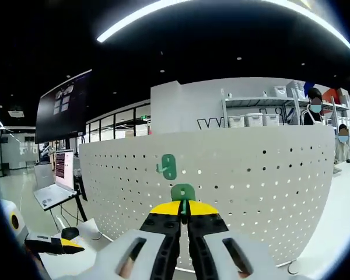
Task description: Insert the hook assembly into the mounting plate slot until the hook locks in place.
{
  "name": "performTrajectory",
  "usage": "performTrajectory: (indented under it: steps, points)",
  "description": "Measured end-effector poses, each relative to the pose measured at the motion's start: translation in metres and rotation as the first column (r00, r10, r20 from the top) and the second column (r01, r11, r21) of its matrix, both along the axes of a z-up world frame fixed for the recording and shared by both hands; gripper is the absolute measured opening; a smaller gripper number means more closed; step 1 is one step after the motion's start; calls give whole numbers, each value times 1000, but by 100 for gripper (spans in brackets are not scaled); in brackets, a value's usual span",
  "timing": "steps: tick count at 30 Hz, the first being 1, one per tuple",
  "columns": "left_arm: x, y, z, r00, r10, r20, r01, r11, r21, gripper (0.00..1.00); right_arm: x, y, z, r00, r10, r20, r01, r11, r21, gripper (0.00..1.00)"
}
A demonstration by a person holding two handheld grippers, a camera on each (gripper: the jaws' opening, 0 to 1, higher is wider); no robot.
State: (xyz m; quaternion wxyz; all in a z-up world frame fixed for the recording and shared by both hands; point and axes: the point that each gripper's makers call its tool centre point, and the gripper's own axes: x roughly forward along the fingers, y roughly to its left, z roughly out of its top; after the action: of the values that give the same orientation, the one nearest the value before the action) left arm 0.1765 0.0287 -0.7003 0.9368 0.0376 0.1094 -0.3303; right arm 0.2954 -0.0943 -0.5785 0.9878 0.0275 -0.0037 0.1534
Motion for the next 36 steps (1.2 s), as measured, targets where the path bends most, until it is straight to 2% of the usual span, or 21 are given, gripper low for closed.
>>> performTrajectory:
  steps: [5,13,23,36]
  points:
    - [-2,4,-2,1000,0,-5,0,1000,-13,87,3,0,7,1000,-5,31,6,1000,-14,0]
    - [-5,8,-4,1000,-2,-1,2,1000,-1,85,11,2,13,998,-14,54,14,1000,3,0]
    - [-7,22,-6,999,30,-13,-30,999,-10,85,23,3,21,996,-33,89,34,999,-9,0]
    - [-9,27,-6,999,42,-16,-42,999,-3,86,40,-6,30,991,-82,103,80,996,26,1]
